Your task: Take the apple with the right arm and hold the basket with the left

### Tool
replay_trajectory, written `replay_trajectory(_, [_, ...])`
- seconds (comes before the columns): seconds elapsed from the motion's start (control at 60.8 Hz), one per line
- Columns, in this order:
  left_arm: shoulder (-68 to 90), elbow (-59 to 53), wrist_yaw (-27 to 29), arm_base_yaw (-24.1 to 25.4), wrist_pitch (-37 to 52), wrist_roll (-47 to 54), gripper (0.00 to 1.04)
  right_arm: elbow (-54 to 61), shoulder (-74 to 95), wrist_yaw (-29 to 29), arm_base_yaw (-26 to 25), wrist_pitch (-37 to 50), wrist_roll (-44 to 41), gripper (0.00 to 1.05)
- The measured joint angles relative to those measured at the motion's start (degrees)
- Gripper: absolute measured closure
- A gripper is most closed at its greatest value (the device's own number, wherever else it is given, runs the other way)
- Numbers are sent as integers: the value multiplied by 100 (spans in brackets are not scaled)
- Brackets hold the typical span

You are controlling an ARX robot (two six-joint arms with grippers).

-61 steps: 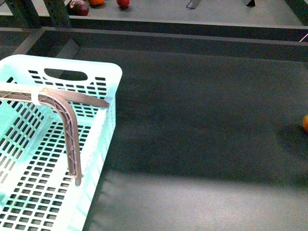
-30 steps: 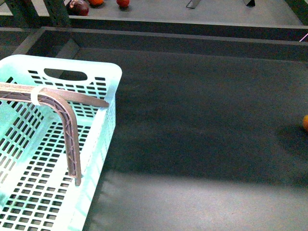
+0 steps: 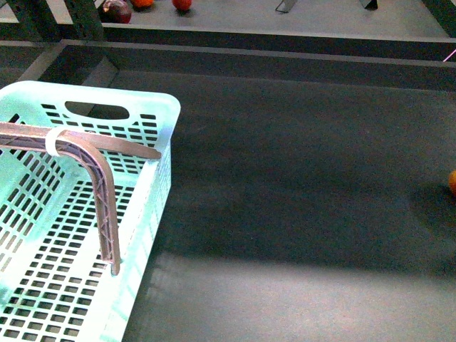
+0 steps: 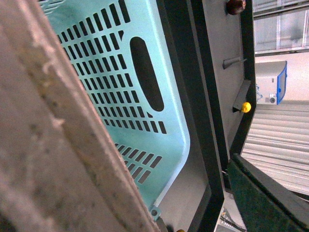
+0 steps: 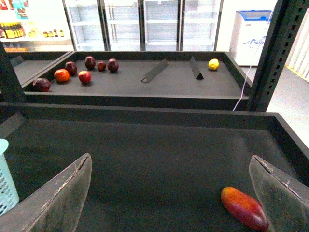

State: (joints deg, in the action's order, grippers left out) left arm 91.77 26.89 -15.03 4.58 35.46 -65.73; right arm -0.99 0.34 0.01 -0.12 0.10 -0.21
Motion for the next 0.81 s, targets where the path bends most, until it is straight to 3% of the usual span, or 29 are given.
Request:
replay_trajectory(0.362, [190,168,-7,-15,-72,-629,97,0,0,2,0,0,0,9])
replay_trajectory(0.608, [-131,260,70,-352,-498,-514,99,0,0,2,0,0,0,9])
replay_trajectory(0.806, [-516,811,63,-1008,-1008,-201,99,0,0,0,0,0,0,9])
